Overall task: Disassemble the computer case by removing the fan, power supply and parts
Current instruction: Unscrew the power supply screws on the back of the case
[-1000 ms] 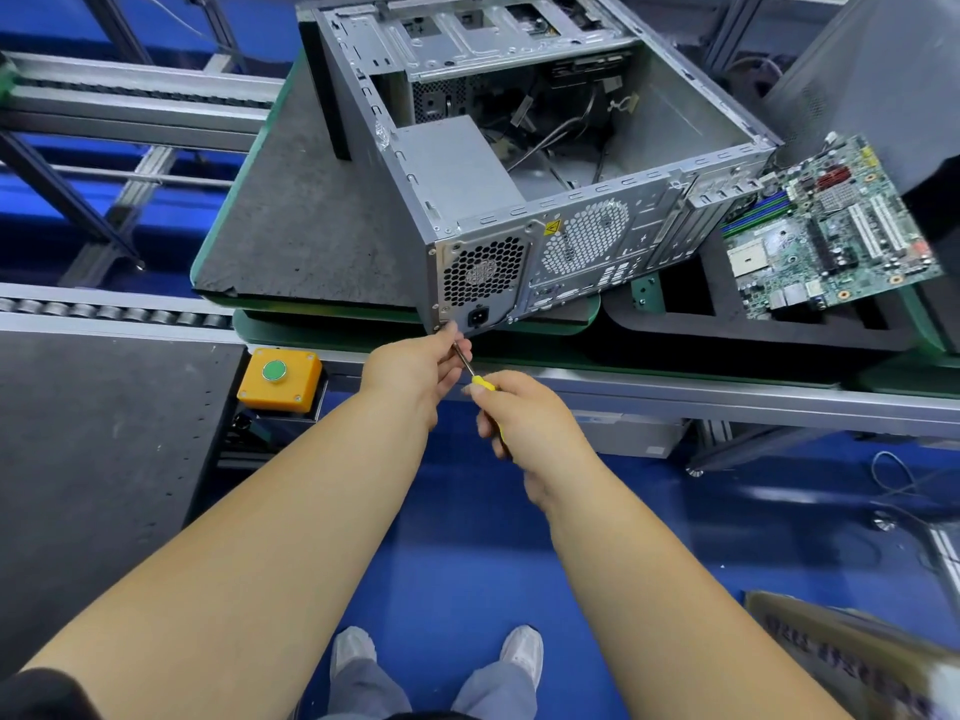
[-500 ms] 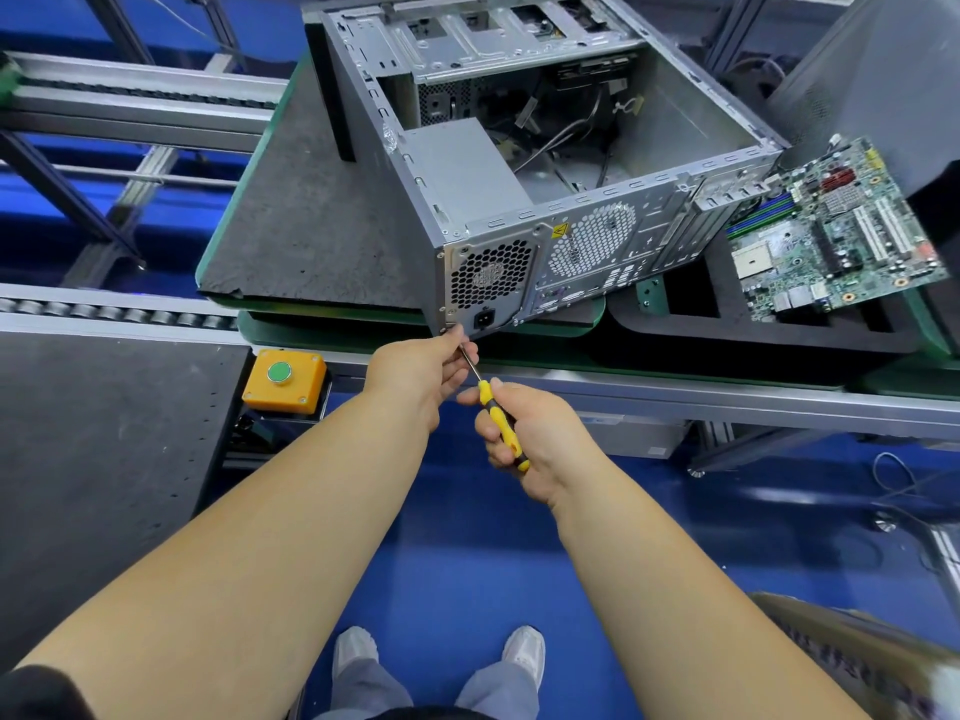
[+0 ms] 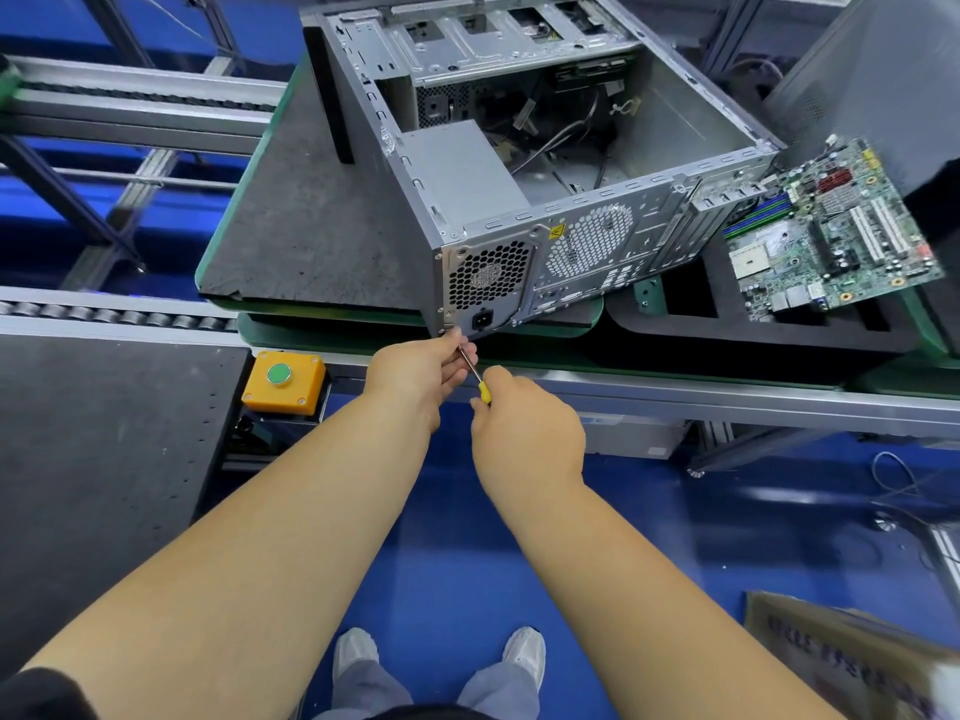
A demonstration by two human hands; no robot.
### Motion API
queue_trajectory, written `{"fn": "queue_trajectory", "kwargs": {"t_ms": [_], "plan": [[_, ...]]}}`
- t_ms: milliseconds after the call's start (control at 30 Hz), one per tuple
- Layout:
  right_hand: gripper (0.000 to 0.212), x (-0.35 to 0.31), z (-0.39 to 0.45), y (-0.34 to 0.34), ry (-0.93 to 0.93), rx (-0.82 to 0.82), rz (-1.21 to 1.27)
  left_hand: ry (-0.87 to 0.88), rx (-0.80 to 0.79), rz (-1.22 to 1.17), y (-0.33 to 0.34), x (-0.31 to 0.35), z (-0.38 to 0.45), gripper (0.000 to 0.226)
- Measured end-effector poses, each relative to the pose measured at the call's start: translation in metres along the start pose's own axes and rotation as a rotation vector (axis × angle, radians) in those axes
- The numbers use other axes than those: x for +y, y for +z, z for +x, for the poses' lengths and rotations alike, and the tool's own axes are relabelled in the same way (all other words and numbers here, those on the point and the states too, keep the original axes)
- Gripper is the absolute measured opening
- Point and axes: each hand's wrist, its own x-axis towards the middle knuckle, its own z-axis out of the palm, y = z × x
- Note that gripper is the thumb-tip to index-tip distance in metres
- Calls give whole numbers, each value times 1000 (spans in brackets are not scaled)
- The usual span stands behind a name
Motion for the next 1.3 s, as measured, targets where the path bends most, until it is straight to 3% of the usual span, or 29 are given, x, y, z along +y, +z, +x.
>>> {"fn": "queue_trajectory", "kwargs": {"t_ms": [133,267,333,400,533,667,833,1100,1300], "plan": [[20,4,4,-3,106,-142,378,6,22,5,1,-1,2,16],[40,16,13,-10,518,-563,1243,10,23,-36,0,-3,5,16],[50,26,12,-10,640,-768,1605,5,32,-60,-1,-4,5,15],[49,32,10,-7,667,-840,1764,1,32,-76,-1,-4,5,13],[39,25,9,-3,671,-792,1794,14,21,-77,-2,-5,4,12],[38,21,8,-3,641,-663,1649,22,-12,-82,-4,-4,1,11],[34,10,10,-9,546,-480,1076,15,-26,-41,-4,-3,-1,15],[21,4,-2,-7,137,-80,247,22,-12,-8,-4,-2,0,16],[19,-1,-5,0,-15,45,-75,37,-10,-13,-5,-4,2,15]]}}
